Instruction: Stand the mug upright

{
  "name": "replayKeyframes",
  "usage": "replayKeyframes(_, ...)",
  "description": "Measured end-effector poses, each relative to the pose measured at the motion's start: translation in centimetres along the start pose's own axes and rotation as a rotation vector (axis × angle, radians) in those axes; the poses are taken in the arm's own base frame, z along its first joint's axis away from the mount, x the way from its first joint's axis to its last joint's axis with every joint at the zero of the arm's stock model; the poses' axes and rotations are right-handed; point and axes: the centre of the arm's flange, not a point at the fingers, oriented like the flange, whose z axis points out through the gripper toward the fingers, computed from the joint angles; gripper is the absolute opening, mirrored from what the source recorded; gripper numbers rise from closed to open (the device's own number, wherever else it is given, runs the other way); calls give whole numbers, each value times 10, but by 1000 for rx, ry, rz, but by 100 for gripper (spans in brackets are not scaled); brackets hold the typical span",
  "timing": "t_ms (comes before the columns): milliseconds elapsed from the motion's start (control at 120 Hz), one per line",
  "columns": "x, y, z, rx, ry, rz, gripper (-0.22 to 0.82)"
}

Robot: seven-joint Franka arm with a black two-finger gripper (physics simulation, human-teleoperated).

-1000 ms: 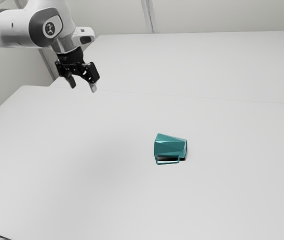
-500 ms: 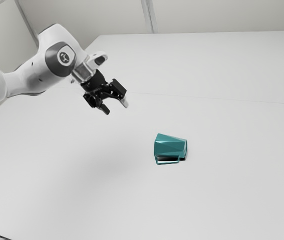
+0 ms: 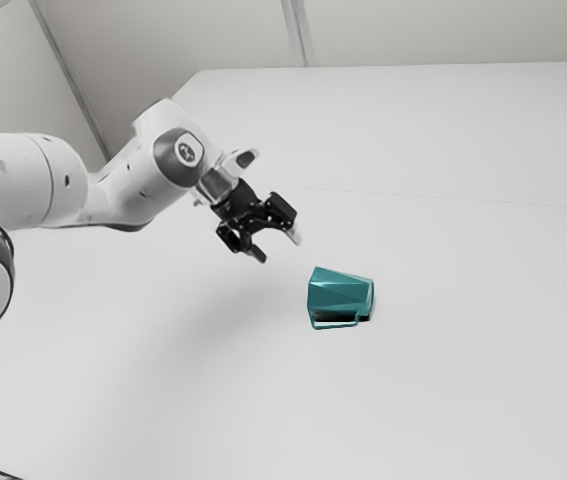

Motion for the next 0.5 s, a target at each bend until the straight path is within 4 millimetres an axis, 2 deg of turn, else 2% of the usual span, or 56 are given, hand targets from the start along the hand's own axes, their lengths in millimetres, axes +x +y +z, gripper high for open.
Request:
replayKeyframes(125, 8, -4, 18, -2, -13, -5, 59)
replayKeyframes(300, 18, 12, 40, -30, -18, 9, 58)
replayKeyframes(375, 18, 18, 52, -71, -21, -4, 57)
replayKeyframes(500, 14, 27, 61, -126, -26, -15, 57)
